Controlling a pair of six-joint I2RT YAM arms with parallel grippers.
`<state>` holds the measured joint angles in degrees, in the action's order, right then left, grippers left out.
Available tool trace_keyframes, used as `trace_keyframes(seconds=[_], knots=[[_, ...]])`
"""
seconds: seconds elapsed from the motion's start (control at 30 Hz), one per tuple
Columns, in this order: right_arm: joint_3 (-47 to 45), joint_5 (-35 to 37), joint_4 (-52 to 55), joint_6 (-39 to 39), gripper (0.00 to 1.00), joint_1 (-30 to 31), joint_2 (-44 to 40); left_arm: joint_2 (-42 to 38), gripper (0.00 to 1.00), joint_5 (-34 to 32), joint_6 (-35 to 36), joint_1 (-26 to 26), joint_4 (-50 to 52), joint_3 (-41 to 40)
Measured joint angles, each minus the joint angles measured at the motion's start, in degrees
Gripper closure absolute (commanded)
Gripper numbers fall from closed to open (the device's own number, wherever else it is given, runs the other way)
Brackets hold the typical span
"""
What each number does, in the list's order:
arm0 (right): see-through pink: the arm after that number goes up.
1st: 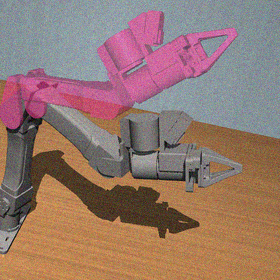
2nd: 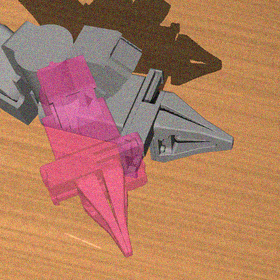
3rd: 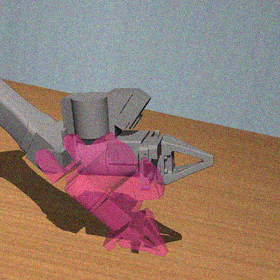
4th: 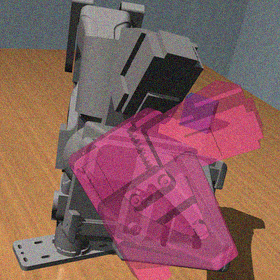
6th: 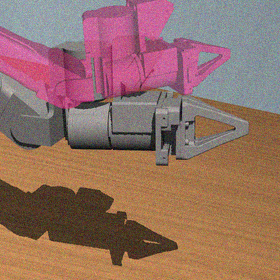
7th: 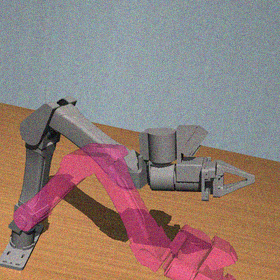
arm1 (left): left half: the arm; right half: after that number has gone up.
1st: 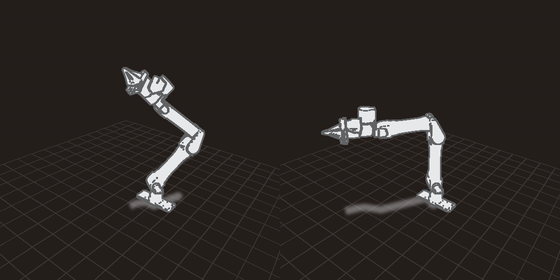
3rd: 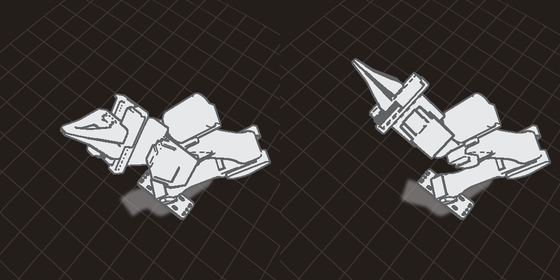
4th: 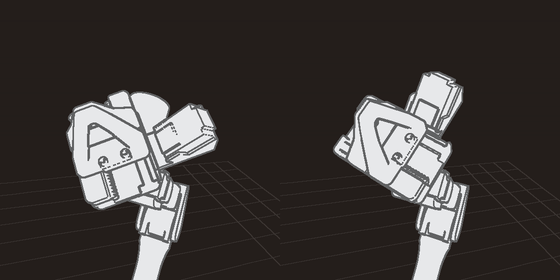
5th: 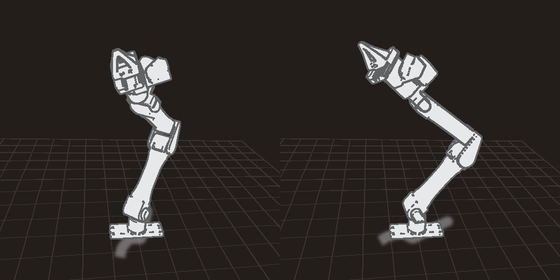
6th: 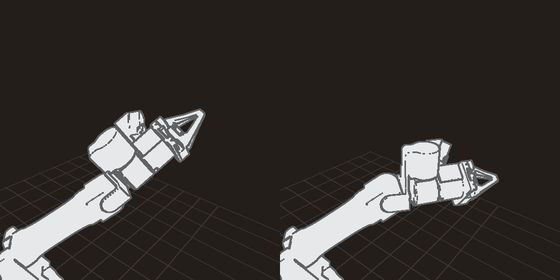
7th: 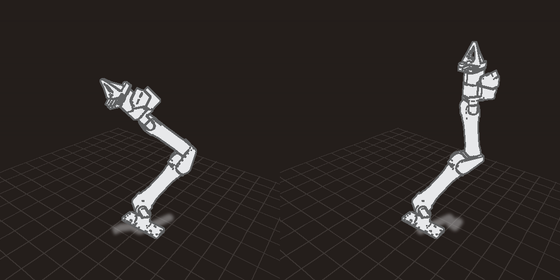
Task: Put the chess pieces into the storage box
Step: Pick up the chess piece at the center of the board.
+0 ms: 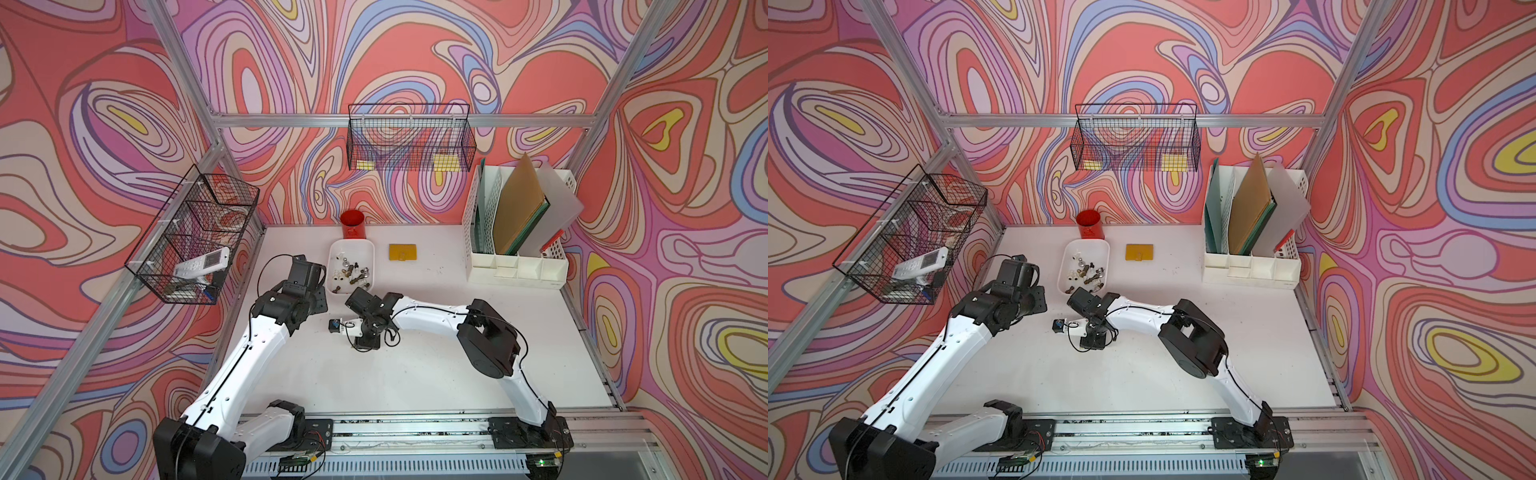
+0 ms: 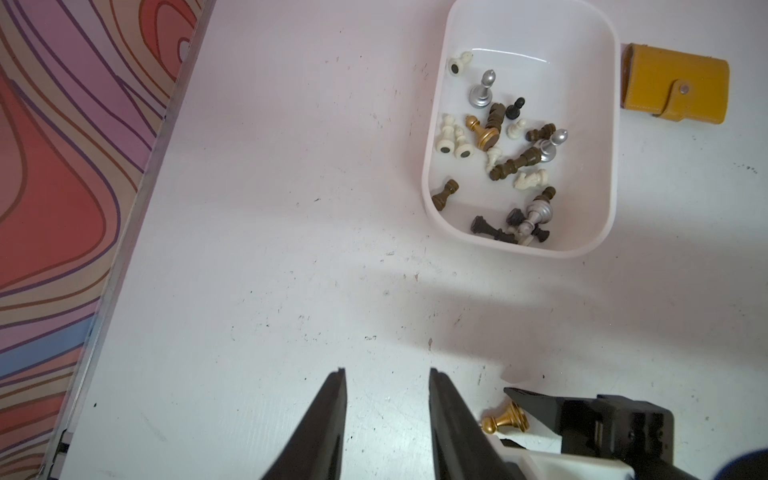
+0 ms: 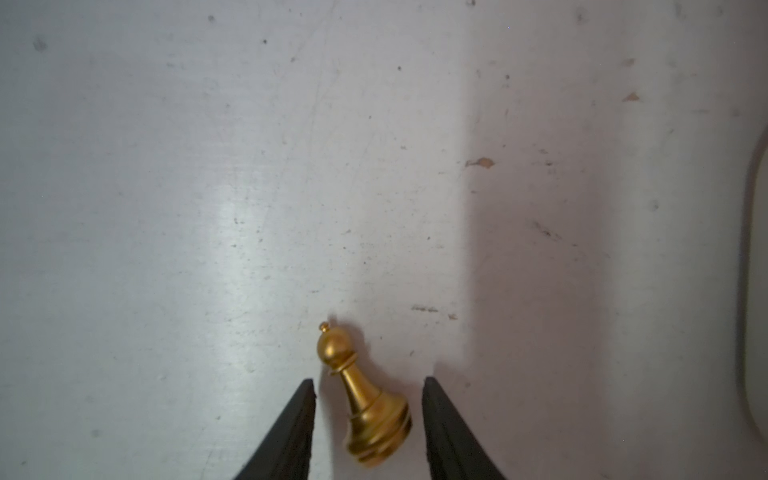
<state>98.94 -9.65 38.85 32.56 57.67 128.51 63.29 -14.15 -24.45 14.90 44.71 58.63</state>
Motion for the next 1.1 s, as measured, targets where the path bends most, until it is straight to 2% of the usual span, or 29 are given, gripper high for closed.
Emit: trace_keyframes(seconds=[0.13, 0.27, 0.5, 0.63, 0.83, 0.97, 1.1], knots=[[1.44, 1.57, 2.29, 0.61, 0.59, 1.11, 0.74, -1.81, 0.61, -0.2, 0.07, 0.0, 0.0, -0.39], [3.58, 3.3, 5.14, 1.57, 0.7, 1.79, 1.84, -3.43, 0.61, -0.92, 0.35, 0.0, 0.0, -0.39], [5.11, 4.42, 6.6, 2.78, 0.82, 2.03, 2.64, -5.79, 0.6, -1.49, 0.46, -0.48, -0.04, -0.87], [4.44, 4.11, 5.57, 2.4, 0.85, 1.92, 2.34, -5.9, 0.6, -1.49, 0.46, -0.7, -0.04, -1.01], [-4.09, -2.99, -2.67, -3.23, 0.85, -1.22, -2.62, -5.9, 0.6, -1.42, 0.44, -0.74, -0.04, -1.11], [-12.26, -9.14, -13.51, -10.64, 0.83, -6.67, -9.44, -5.99, 0.6, -1.46, 0.42, -0.74, -0.07, -1.36], [-14.49, -13.42, -25.46, -18.6, 0.82, -12.44, -12.81, -6.69, 0.6, -1.46, 0.13, -0.74, -0.09, -1.97]])
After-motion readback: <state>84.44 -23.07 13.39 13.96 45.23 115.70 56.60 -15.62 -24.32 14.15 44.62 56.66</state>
